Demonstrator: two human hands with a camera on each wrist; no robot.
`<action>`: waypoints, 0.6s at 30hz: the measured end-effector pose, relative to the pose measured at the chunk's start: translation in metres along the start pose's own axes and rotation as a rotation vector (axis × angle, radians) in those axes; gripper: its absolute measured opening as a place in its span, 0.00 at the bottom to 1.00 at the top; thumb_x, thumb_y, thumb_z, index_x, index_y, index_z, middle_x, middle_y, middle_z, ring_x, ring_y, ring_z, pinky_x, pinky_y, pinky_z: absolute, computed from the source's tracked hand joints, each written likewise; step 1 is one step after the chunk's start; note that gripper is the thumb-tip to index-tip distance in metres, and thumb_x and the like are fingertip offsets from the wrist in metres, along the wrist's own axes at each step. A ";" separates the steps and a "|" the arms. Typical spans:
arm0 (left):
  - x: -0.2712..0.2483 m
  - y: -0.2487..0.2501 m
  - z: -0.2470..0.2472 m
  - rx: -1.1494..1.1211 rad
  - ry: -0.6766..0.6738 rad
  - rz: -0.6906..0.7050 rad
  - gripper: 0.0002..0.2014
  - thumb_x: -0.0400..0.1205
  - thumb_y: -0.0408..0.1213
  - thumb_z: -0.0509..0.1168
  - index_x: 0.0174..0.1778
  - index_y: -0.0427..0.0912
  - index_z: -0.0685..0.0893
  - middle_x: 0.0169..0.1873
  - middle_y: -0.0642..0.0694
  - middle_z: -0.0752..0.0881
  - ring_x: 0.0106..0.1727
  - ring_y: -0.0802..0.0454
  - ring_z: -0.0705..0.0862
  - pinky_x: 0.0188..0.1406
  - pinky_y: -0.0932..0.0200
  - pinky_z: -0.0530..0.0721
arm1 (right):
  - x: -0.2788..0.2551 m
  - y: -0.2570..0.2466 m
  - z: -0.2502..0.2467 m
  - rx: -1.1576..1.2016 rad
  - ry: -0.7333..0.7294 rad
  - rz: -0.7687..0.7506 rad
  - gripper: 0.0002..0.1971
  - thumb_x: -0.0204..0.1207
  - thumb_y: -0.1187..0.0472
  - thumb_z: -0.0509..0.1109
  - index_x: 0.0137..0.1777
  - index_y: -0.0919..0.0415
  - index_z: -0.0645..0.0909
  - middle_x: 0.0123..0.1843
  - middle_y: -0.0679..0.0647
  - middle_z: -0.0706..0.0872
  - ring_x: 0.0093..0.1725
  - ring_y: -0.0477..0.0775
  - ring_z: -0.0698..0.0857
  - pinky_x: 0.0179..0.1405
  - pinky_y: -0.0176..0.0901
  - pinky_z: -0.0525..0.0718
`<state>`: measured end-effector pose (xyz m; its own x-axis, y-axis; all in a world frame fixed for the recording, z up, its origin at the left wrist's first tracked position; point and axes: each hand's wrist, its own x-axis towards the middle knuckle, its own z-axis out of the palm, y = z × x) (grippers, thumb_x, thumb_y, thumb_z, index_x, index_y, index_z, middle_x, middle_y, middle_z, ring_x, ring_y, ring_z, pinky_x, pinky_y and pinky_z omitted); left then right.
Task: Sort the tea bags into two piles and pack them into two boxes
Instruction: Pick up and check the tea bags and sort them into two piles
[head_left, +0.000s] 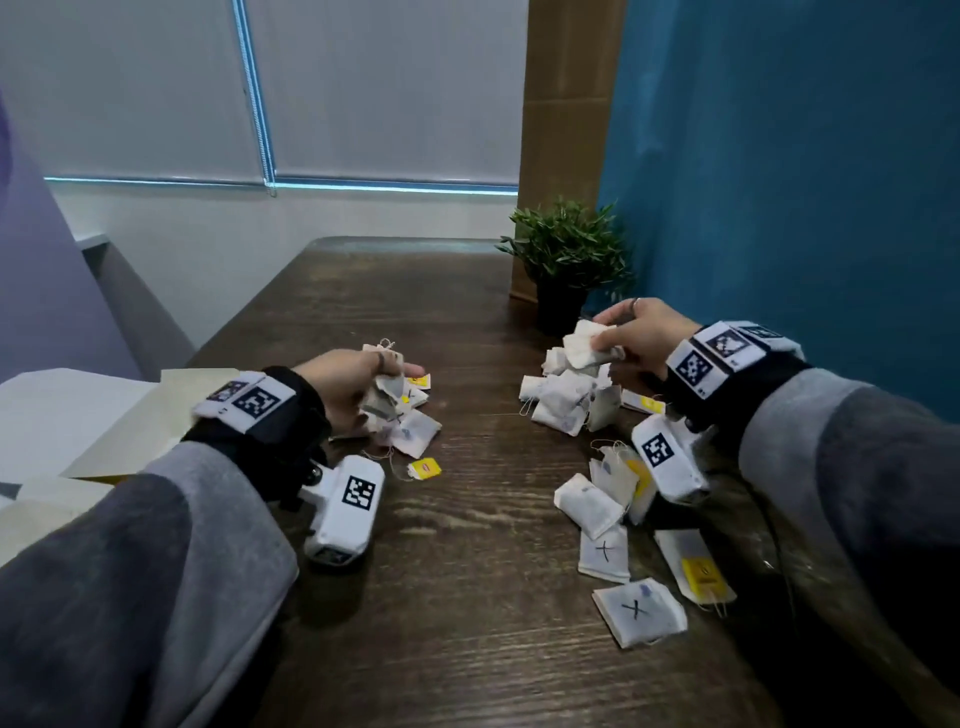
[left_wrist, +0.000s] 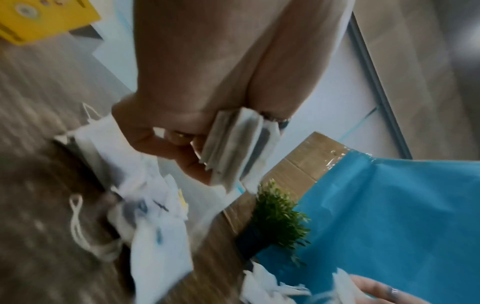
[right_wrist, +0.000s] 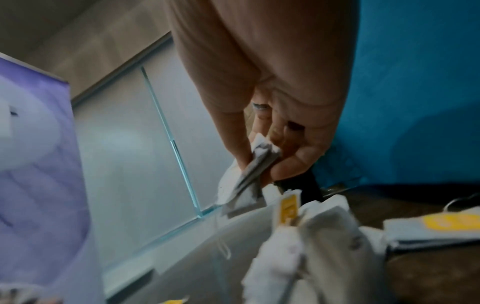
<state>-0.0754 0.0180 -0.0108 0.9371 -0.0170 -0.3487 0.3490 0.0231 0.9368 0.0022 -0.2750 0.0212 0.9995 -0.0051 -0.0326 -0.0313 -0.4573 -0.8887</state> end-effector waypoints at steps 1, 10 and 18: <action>0.005 0.001 -0.004 0.068 0.038 0.008 0.10 0.86 0.36 0.52 0.51 0.39 0.79 0.40 0.39 0.79 0.24 0.46 0.80 0.24 0.59 0.81 | 0.007 0.004 -0.001 -0.035 0.025 0.018 0.11 0.71 0.72 0.74 0.40 0.55 0.78 0.39 0.58 0.82 0.38 0.55 0.83 0.23 0.41 0.84; 0.026 -0.006 -0.018 1.029 0.396 -0.021 0.26 0.82 0.41 0.61 0.76 0.40 0.68 0.76 0.32 0.68 0.75 0.35 0.67 0.72 0.47 0.68 | 0.009 0.015 -0.014 -0.574 -0.075 -0.034 0.11 0.77 0.54 0.71 0.54 0.59 0.85 0.35 0.50 0.81 0.31 0.47 0.76 0.26 0.35 0.74; -0.013 0.006 0.065 1.263 0.274 0.378 0.20 0.78 0.44 0.67 0.67 0.53 0.77 0.71 0.45 0.75 0.71 0.45 0.72 0.70 0.50 0.71 | -0.061 -0.009 -0.033 -0.511 -0.384 -0.096 0.15 0.79 0.49 0.65 0.57 0.59 0.80 0.48 0.55 0.85 0.37 0.52 0.85 0.32 0.39 0.80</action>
<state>-0.0862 -0.0463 0.0014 0.9968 -0.0119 0.0793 -0.0359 -0.9506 0.3084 -0.0583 -0.3001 0.0463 0.9199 0.3320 -0.2087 0.1620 -0.8064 -0.5687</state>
